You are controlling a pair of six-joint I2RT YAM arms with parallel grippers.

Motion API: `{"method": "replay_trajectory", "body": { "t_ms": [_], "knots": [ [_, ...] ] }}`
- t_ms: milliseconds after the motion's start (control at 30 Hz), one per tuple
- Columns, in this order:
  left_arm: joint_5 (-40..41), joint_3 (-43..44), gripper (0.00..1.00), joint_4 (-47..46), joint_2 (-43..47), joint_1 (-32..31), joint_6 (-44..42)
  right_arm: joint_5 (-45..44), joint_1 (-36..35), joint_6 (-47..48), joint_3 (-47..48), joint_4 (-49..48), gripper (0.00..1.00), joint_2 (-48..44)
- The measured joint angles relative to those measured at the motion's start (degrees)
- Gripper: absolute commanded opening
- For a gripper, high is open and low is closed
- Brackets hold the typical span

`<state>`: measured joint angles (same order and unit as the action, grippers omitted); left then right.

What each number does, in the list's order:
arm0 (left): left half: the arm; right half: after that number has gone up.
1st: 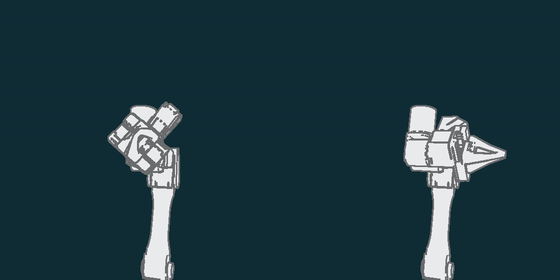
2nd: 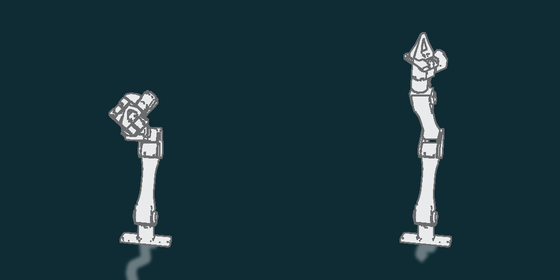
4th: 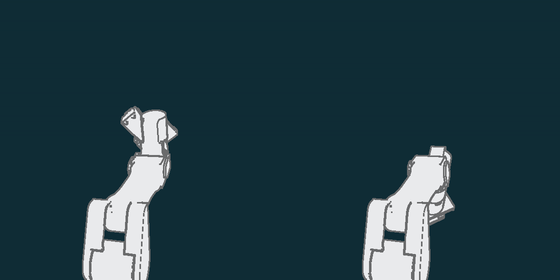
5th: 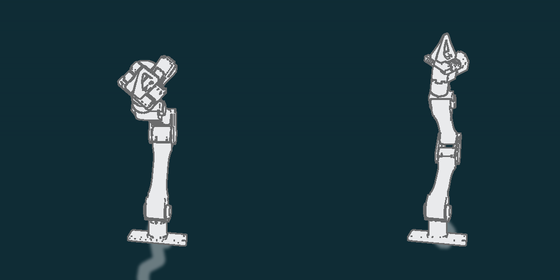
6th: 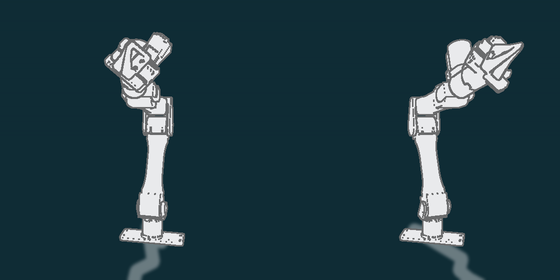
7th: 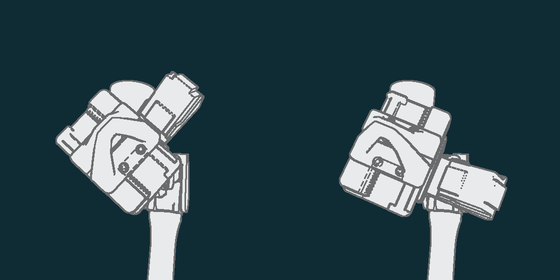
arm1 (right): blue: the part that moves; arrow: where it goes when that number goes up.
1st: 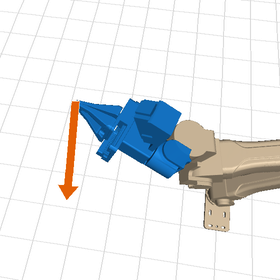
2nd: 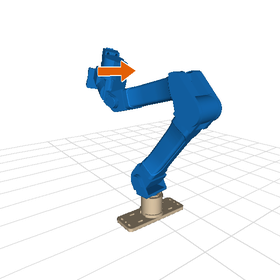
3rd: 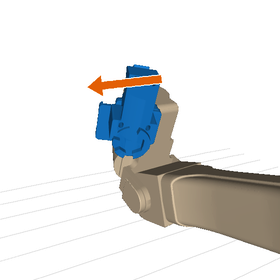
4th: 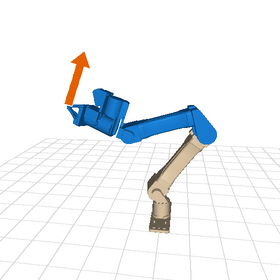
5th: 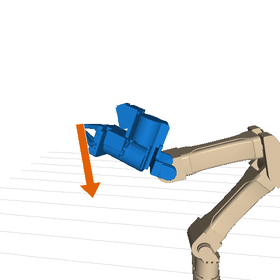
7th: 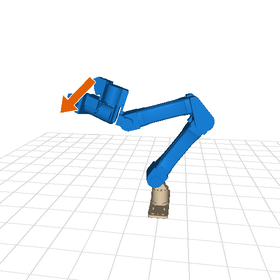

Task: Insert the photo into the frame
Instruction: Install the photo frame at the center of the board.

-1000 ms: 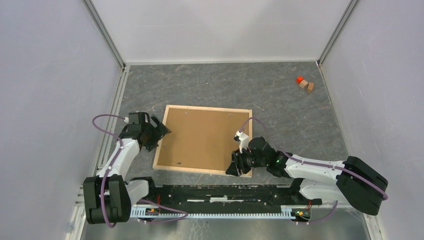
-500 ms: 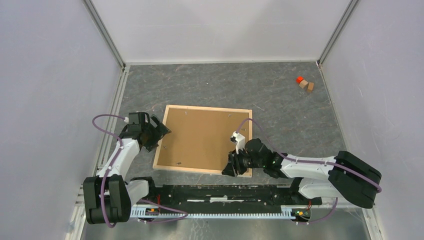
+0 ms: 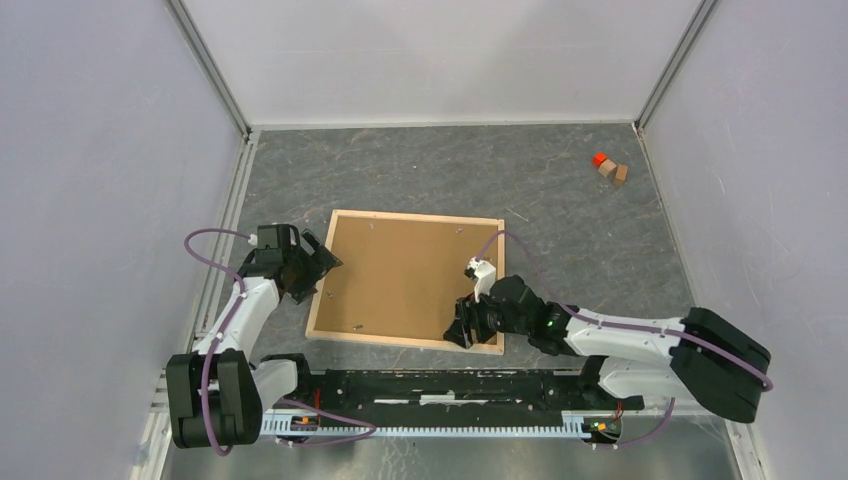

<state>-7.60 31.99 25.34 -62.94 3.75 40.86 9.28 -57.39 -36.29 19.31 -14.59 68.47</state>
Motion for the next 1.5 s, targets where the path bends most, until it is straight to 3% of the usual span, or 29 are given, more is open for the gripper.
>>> {"method": "replay_trajectory", "body": {
  "t_ms": [133,367,533,667,767,1067,1300,1500],
  "knots": [
    [0.0,0.0,1.00,0.0,0.0,0.0,0.0,-5.4,0.0,3.2,5.1,8.5,0.97,-4.6],
    [-0.1,0.0,1.00,0.0,0.0,0.0,0.0,-24.9,6.4,2.9,20.9,26.8,0.98,-3.9],
    [-0.2,0.0,1.00,-0.1,-0.1,0.0,0.0,-28.7,14.4,-2.8,21.1,29.4,0.98,-1.0],
    [-0.5,0.0,1.00,-0.1,-0.1,0.0,0.0,-28.3,18.9,-3.9,20.4,27.8,0.92,3.1],
    [-1.1,-0.1,1.00,-0.3,0.0,0.0,0.0,-27.0,20.5,0.2,21.9,27.3,0.83,8.8],
    [-3.4,-1.0,1.00,-3.5,-0.3,0.1,0.0,-26.0,21.1,14.6,26.3,24.8,0.77,17.3],
    [-6.2,-1.2,1.00,-5.4,-2.0,0.1,0.1,-25.1,21.2,18.3,29.5,23.2,0.67,23.7],
    [-7.8,-1.7,1.00,-5.5,-3.1,0.0,0.1,-25.0,21.4,19.6,29.9,23.2,0.66,24.6]
  ]
}}
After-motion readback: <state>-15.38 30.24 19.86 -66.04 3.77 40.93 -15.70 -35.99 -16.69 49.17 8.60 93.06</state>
